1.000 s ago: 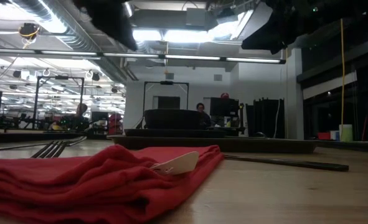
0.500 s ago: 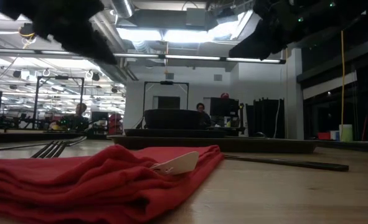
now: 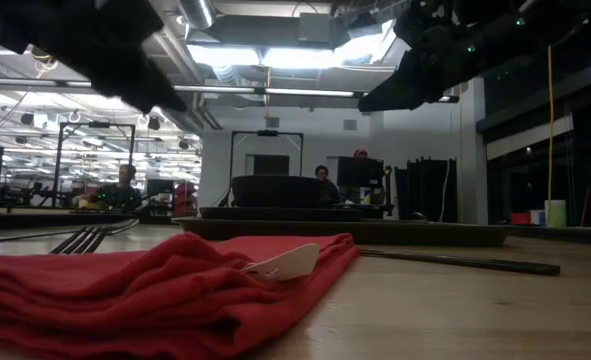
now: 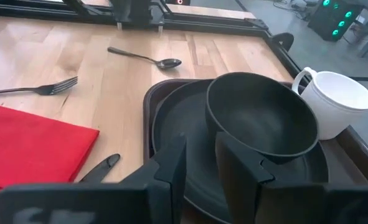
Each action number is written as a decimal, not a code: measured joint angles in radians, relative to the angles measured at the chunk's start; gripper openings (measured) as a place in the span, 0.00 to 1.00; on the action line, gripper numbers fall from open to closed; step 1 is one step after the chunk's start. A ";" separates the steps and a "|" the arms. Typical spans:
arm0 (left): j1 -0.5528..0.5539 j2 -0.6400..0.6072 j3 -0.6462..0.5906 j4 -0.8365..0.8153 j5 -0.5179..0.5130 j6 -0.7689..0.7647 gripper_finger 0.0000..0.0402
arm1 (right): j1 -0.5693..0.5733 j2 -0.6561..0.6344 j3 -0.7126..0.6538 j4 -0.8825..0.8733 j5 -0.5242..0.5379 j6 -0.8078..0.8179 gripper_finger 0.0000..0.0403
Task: Set up tray
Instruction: Put the red table napkin on the brown serving tray to the top right of the black plate
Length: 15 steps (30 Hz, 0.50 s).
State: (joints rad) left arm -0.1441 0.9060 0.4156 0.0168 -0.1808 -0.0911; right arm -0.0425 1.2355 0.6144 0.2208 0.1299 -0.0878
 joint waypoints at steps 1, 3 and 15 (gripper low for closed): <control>-0.024 0.014 0.000 0.037 0.001 0.001 0.00 | 0.000 -0.002 0.000 -0.006 0.000 -0.002 0.23; -0.077 0.050 0.007 0.088 -0.037 0.016 0.00 | 0.010 -0.004 0.000 -0.016 0.000 -0.001 0.22; -0.347 0.357 0.246 0.028 -0.192 -0.128 0.00 | 0.131 -0.004 0.000 0.062 0.001 -0.003 0.02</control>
State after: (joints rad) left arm -0.4910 1.2627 0.6614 0.0451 -0.3723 -0.2192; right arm 0.0886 1.2316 0.6144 0.2828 0.1310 -0.0906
